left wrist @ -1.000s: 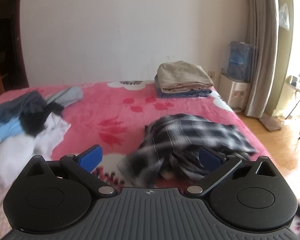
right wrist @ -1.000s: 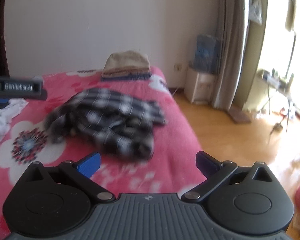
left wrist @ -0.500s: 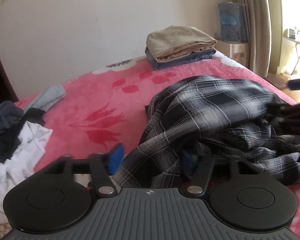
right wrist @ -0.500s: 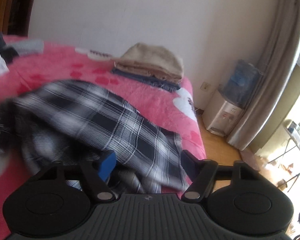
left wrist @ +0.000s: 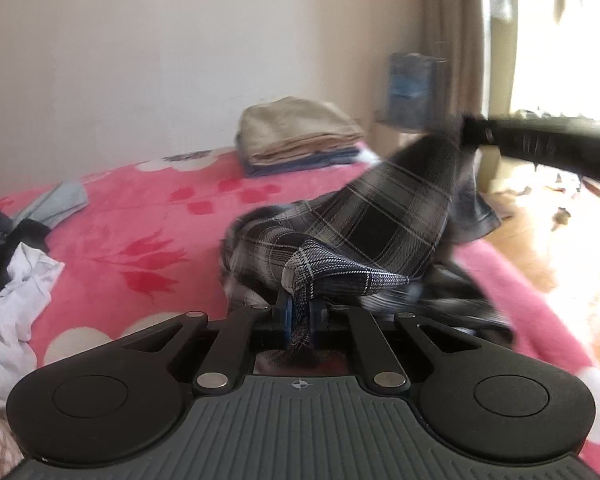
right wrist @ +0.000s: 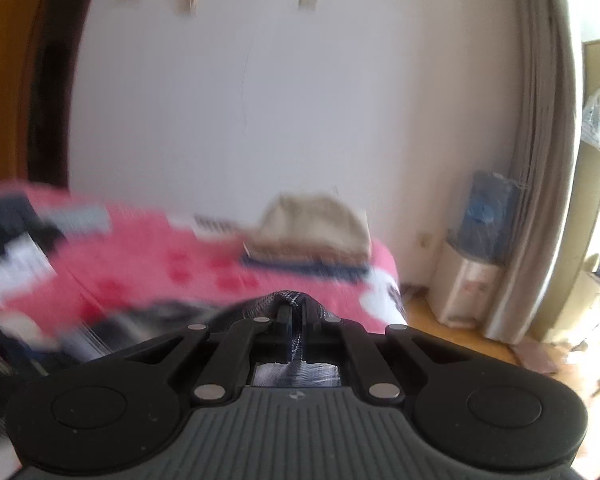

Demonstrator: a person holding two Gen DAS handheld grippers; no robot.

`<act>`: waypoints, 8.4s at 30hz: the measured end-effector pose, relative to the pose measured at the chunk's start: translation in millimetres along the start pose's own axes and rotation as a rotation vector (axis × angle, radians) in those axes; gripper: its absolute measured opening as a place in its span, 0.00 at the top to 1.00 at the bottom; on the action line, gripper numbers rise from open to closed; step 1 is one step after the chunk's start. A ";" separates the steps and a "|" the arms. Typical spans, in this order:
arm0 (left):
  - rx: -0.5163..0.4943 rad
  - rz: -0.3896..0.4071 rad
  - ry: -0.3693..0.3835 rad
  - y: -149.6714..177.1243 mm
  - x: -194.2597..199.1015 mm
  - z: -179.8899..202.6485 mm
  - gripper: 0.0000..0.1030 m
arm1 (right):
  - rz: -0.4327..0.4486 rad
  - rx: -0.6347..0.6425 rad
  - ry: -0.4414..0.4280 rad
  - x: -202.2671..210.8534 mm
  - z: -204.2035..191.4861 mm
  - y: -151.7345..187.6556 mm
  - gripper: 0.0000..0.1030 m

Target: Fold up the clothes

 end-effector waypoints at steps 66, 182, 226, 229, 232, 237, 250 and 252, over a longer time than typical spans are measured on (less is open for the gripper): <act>0.019 -0.263 0.089 51.1 -45.1 -1.8 0.46 | -0.391 -0.564 -0.157 -105.3 69.4 16.0 0.25; 0.226 -0.352 0.343 106.4 -8.8 -62.0 0.36 | -0.575 -0.266 -0.250 90.4 -1.0 77.2 0.15; 0.032 -0.473 0.560 93.6 48.0 -37.2 0.03 | -0.460 0.201 -0.514 161.1 -177.3 157.1 0.60; 0.053 -0.529 0.501 103.8 31.7 -39.4 0.30 | -0.440 0.183 -0.506 175.2 -175.2 157.5 0.47; 0.142 -0.548 0.476 110.4 26.6 -57.3 0.52 | -0.425 0.181 -0.500 192.2 -163.1 154.8 0.46; 0.285 -0.520 0.389 116.1 32.5 -91.6 0.62 | -0.326 0.156 -0.407 195.2 -106.7 117.9 0.45; 0.437 -0.564 0.456 121.2 11.7 -103.9 0.27 | -0.672 -0.749 -0.428 23.9 56.0 136.1 0.47; 0.438 -0.531 0.445 118.3 9.4 -103.8 0.40 | -0.705 -0.766 -0.469 29.6 49.9 151.8 0.62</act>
Point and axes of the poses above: each gripper's, at about its wrist camera, not at the fingertips, and x roughly against the way its jaws point, z to its right, y to its underside, the point moved 2 cm from there along -x, roughly the way its jaws point, and after that the axes turned 14 degrees about -z, right-handed, at the moved point
